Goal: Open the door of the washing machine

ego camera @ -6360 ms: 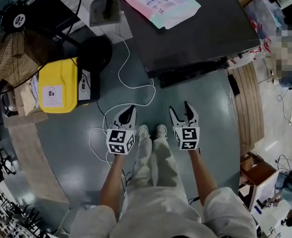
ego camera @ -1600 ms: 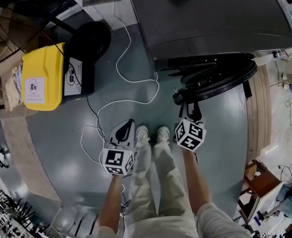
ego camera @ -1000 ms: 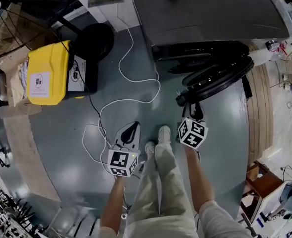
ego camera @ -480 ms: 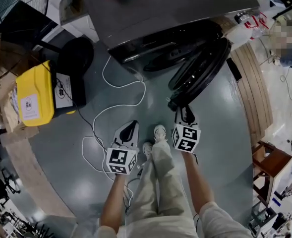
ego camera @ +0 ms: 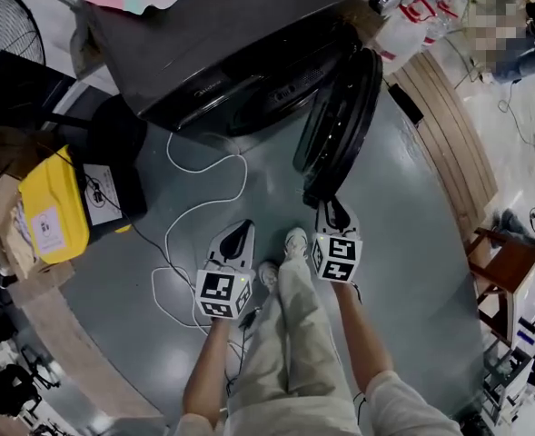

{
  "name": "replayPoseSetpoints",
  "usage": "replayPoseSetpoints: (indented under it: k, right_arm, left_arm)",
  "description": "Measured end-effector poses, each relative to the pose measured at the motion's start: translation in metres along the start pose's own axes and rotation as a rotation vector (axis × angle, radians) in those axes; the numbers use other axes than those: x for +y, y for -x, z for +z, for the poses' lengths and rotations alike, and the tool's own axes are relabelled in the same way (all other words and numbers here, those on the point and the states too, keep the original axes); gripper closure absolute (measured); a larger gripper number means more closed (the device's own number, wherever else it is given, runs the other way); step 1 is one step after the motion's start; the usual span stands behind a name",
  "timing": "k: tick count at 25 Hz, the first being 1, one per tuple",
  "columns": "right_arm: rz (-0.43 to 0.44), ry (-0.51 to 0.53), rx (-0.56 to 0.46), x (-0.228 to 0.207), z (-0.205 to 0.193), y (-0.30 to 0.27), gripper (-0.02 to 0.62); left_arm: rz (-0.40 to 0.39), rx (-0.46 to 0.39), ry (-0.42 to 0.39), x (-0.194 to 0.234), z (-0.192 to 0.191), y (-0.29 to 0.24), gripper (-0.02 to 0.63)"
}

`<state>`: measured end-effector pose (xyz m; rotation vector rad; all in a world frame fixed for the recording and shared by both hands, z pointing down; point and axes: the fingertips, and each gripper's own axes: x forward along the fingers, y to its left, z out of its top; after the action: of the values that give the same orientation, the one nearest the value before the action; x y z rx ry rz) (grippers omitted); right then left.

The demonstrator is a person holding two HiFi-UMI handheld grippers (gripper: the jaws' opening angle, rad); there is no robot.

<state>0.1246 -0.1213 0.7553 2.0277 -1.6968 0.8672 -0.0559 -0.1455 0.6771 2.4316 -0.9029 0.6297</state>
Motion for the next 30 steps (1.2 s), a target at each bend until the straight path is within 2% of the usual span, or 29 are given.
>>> replayPoseSetpoints:
  k: [12,30]
  right_arm:
    - [-0.081,-0.003,0.007,-0.079,-0.014,0.03,0.535]
    - [-0.265,0.059,-0.011,-0.234,-0.015,0.055,0.532]
  left_arm:
    - [-0.11,0.035,-0.071,-0.07,0.013,-0.048,0.598]
    - [-0.323,0.105,-0.178,-0.173,0.024,-0.14,0.598]
